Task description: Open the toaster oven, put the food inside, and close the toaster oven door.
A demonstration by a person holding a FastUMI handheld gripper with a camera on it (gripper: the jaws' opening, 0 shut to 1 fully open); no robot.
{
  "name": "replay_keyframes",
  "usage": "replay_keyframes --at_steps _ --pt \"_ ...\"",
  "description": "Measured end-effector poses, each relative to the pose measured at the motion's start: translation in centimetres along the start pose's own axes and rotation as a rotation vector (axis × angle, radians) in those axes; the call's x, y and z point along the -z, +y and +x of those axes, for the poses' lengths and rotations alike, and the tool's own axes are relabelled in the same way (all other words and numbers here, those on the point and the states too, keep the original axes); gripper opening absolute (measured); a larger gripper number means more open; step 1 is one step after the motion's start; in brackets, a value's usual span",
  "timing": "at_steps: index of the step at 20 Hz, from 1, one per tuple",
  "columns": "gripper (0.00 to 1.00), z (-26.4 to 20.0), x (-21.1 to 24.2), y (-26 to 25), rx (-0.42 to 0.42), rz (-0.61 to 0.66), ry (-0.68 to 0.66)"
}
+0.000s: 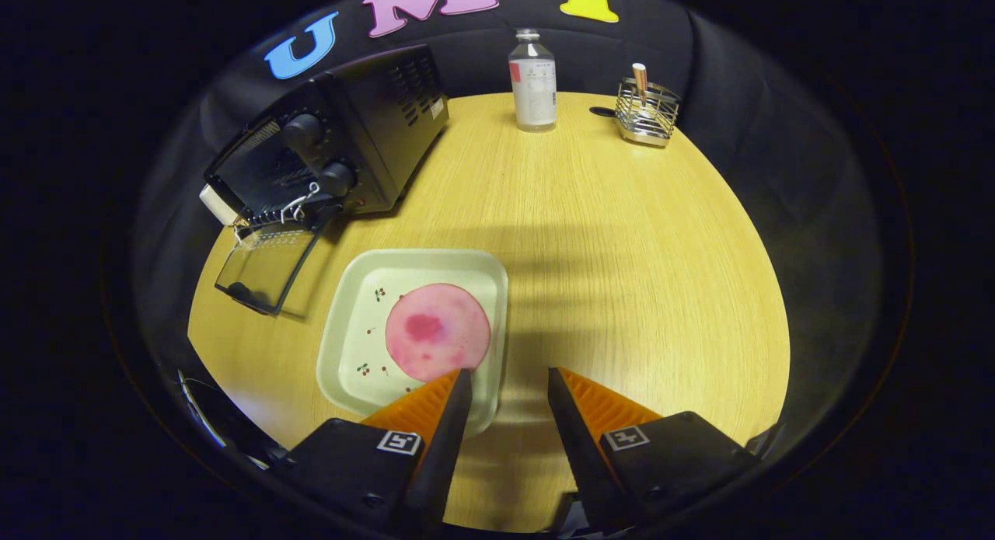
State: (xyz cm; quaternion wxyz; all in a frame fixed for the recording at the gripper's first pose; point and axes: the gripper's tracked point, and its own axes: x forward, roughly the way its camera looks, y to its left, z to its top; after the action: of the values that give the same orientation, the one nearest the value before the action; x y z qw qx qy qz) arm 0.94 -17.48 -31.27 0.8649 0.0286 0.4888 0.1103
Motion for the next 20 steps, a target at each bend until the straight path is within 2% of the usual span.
replay_keyframes --at_steps 2,3,6,7,9,12,16,20 --pt "0.63 0.3 -0.1 0.1 0.002 0.007 0.012" --pt "0.51 0.7 -0.5 0.0 0.013 0.002 0.003" --pt "0.33 0.4 0.0 1.2 -0.040 0.003 0.050" --pt "0.21 0.6 0.0 1.5 -0.059 0.003 0.056" --pt "0.14 0.7 -0.1 2.2 -0.102 0.013 0.054" --pt "0.07 0.7 0.2 3.4 -0.169 0.105 0.083" --pt "0.06 -0.2 0.9 4.3 -0.214 0.212 0.118" --pt "0.06 -2.3 1.0 4.8 -0.214 0.269 0.096"
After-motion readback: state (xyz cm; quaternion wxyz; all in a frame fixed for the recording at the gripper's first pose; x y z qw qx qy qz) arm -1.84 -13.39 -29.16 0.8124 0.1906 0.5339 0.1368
